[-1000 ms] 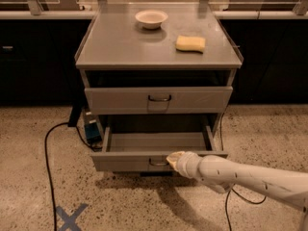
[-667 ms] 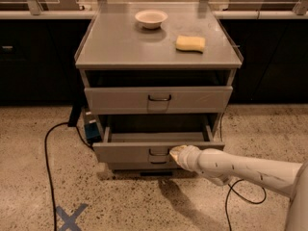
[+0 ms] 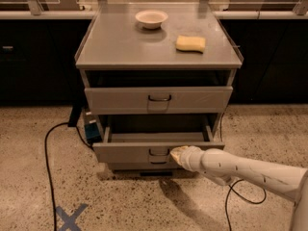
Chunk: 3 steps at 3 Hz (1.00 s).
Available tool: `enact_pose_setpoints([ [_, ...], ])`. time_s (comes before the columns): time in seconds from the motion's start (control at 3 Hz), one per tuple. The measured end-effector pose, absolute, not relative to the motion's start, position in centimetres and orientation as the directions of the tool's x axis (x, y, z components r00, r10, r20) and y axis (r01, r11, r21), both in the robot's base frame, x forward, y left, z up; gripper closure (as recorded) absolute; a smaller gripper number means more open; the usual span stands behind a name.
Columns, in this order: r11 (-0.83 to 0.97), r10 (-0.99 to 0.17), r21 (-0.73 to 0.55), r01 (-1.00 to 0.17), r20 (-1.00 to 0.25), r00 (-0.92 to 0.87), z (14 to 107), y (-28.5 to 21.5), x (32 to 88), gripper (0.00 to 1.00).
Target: Close middle drawer
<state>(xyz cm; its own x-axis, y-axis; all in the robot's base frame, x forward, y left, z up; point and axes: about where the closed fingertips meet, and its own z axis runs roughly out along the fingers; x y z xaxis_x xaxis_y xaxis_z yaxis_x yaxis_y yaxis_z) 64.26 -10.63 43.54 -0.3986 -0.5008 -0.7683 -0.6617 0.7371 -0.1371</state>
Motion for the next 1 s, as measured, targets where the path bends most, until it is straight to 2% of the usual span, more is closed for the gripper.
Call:
enact_pose_setpoints([
  [0.33, 0.762, -0.418, -0.037, -0.647, -0.791, -0.446, 42.4, -11.9, 65.7, 1.00],
  [0.67, 0.774, -0.392, -0.018, -0.632, -0.799, -0.457, 42.5, -12.8, 67.2, 1.00],
  [1.0, 0.790, -0.411, -0.057, -0.611, -0.787, -0.459, 42.8, -14.3, 69.8, 1.00],
])
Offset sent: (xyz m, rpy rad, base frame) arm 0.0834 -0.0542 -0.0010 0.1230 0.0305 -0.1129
